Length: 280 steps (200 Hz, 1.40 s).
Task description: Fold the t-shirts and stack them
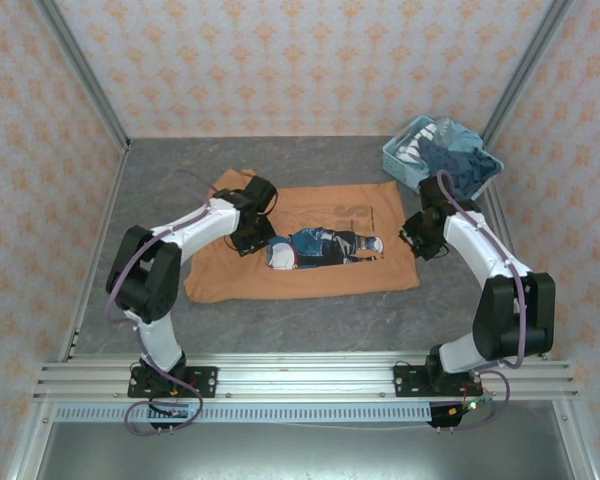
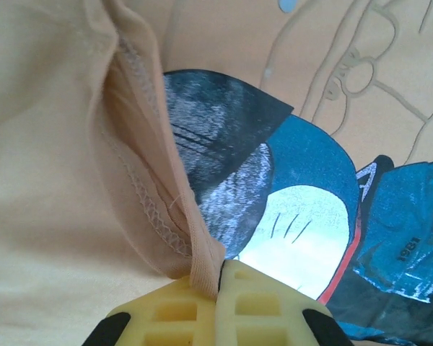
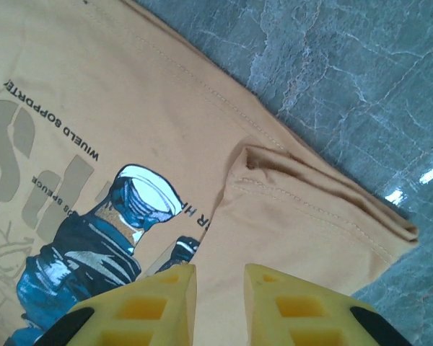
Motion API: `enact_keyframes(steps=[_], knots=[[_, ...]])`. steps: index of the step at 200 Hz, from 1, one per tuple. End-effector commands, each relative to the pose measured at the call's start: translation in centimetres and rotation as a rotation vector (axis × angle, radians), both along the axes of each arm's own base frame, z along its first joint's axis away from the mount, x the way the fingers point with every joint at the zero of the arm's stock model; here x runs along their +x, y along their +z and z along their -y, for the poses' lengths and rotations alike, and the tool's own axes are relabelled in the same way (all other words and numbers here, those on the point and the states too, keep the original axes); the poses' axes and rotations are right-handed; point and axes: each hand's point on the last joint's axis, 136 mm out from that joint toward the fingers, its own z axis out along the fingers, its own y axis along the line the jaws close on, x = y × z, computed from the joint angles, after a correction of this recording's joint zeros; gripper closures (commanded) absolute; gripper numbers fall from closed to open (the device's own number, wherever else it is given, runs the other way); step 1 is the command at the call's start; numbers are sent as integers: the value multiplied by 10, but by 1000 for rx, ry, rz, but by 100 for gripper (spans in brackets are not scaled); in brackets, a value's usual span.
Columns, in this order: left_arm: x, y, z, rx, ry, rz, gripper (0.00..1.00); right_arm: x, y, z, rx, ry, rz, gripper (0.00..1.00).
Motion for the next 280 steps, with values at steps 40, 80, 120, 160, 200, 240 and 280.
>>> enact_keyframes(steps=[40, 80, 120, 160, 200, 240, 280], knots=[[7, -13, 15, 210, -239, -140, 98, -20, 5, -6, 30, 14, -27, 75], [16, -1, 34, 230, -316, -62, 60, -24, 0, -7, 36, 19, -30, 73], [16, 24, 32, 220, -321, 58, 55, -25, -7, -10, 42, 34, -30, 73], [-5, 38, 3, 129, -171, 87, 65, -22, -11, -21, 61, 67, -13, 73], [-61, 17, -54, 124, 7, -74, 84, -28, -26, -21, 47, 92, -54, 74], [-109, 2, -106, 95, 183, -133, 86, -41, -56, -1, -12, 103, -171, 77], [-124, -33, -131, 105, 274, -208, 87, -46, -79, 13, -64, 114, -264, 78]])
